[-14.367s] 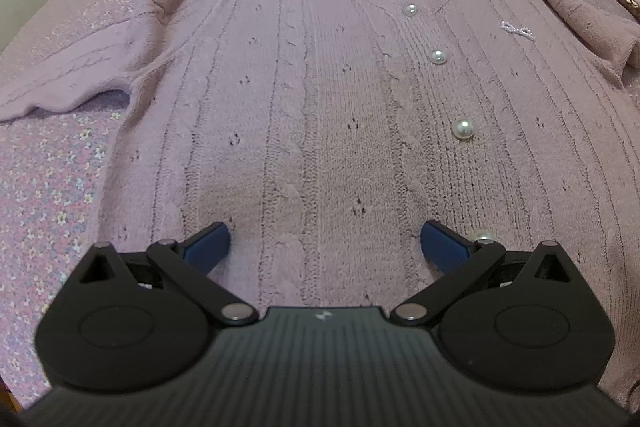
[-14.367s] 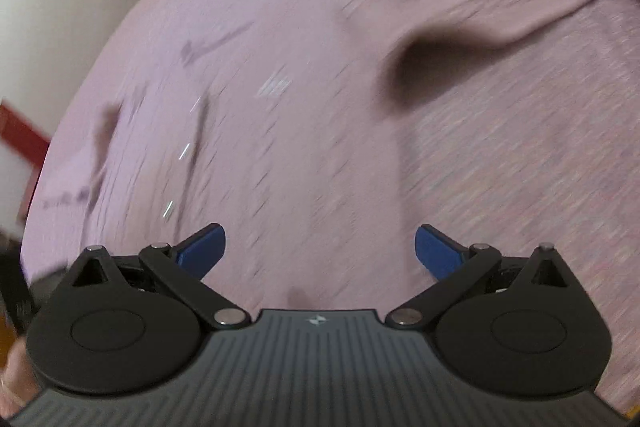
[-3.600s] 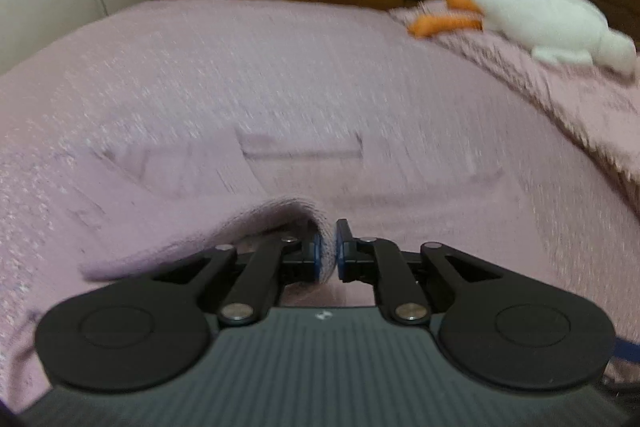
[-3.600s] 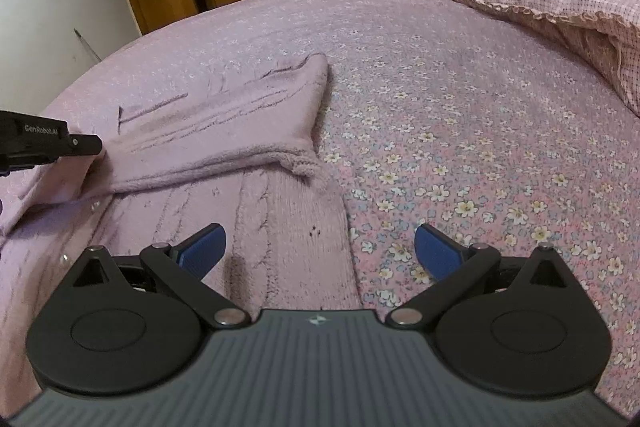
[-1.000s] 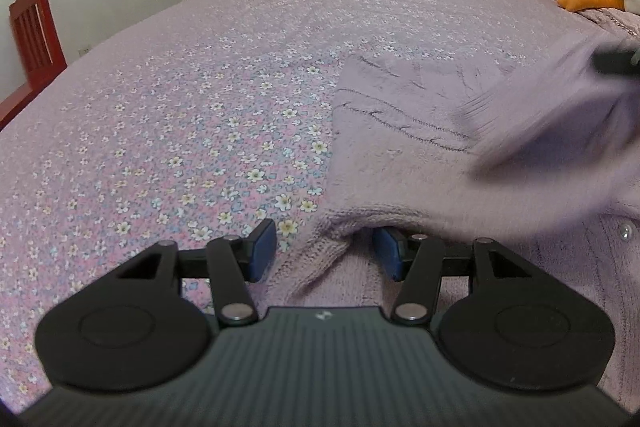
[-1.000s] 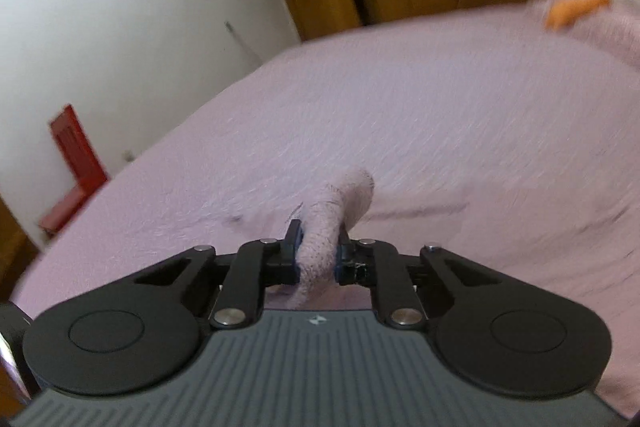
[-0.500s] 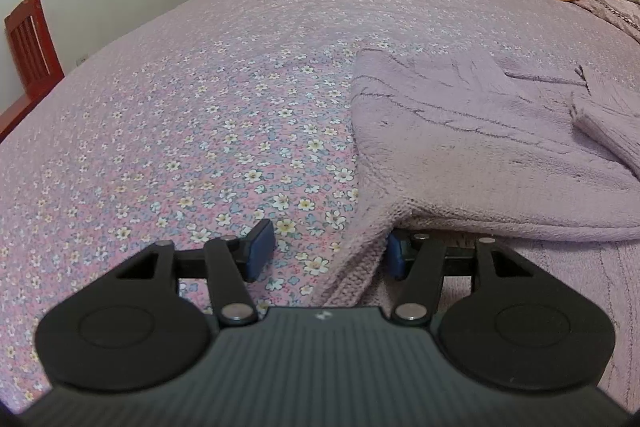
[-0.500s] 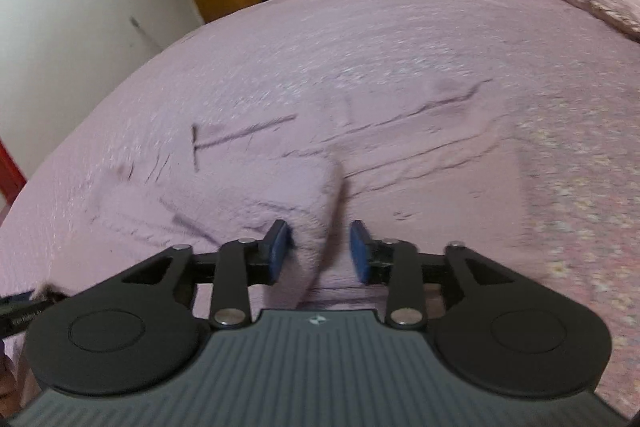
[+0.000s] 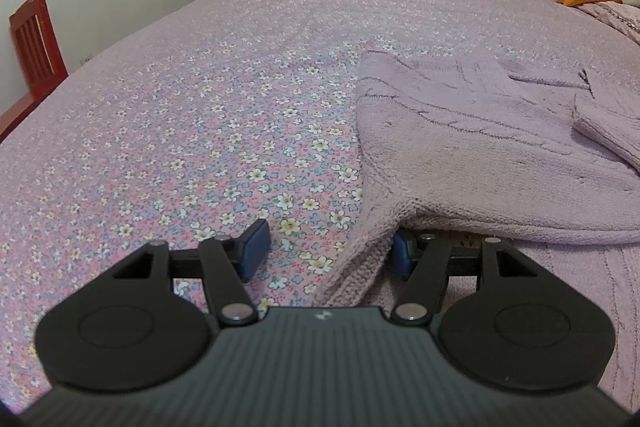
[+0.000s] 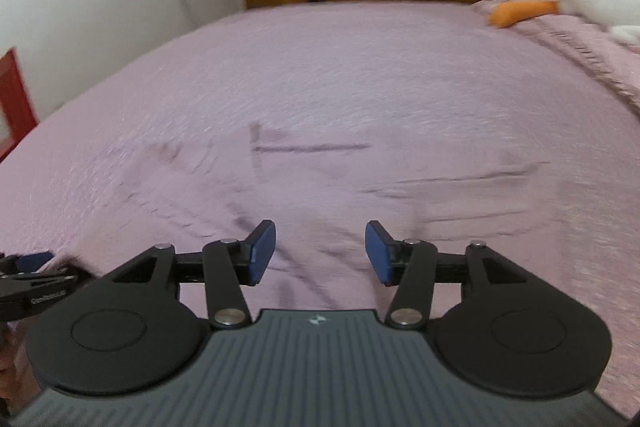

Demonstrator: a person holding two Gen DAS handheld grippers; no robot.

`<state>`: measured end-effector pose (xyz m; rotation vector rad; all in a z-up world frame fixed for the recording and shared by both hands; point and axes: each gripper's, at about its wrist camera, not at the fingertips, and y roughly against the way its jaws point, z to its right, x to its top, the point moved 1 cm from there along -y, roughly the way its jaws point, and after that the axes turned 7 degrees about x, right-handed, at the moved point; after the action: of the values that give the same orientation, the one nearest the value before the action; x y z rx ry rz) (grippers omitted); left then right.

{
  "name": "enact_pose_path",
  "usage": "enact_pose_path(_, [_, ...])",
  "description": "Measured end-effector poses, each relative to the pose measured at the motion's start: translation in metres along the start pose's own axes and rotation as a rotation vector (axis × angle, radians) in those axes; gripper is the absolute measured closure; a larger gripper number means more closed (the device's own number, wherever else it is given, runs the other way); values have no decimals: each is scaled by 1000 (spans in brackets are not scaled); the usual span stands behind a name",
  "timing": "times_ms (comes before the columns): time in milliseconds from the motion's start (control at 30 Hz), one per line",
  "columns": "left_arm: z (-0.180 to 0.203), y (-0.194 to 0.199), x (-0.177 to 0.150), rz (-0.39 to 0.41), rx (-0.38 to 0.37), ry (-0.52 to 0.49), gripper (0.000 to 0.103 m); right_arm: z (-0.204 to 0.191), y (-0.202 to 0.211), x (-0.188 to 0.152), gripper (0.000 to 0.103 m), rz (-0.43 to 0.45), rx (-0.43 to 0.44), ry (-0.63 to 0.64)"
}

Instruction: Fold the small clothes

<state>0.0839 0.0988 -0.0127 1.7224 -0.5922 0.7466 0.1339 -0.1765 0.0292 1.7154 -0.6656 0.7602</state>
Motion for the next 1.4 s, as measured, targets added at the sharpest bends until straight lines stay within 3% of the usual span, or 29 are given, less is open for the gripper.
enact_pose_path(100, [1,1,-2,3,5,9,41,-19,-29,7,45,-64,3,48])
enact_pose_path(233, [1,2,-3,6,9,17,41,-33,-52,6,48,-93,-125,153])
enact_pose_path(267, [1,3,-3,5,8,18,41,-30,-55,6,60,-88,-136,156])
enact_pose_path(300, [1,3,-3,4,8,20,41,-27,-51,7,91,-78,-130,137])
enact_pose_path(333, [1,3,-3,3,8,21,41,-23,-46,10,96,-68,-149,117])
enact_pose_path(467, [1,4,-4,8,8,17,41,4,-2,12,96,42,-189,41])
enact_pose_path(633, [0,3,-3,5,0,20,41,61,39,5,95,75,-272,-99])
enact_pose_path(733, [-1,1,-2,3,-1,18,41,100,52,-9,91,23,-288,-216])
enact_pose_path(833, [0,1,-1,6,14,5,37,130,66,-29,73,1,-273,-340])
enact_pose_path(867, [1,1,0,6,20,-8,35,135,74,-34,62,11,-277,-351])
enact_pose_path(900, [0,0,1,4,23,-19,33,135,84,-41,56,24,-277,-347])
enact_pose_path(1067, [-9,1,8,-47,1,-13,33,133,112,-47,47,63,-257,-352])
enact_pose_path(1400, [-25,50,-6,-4,2,-73,34,73,167,-78,32,71,-53,-301])
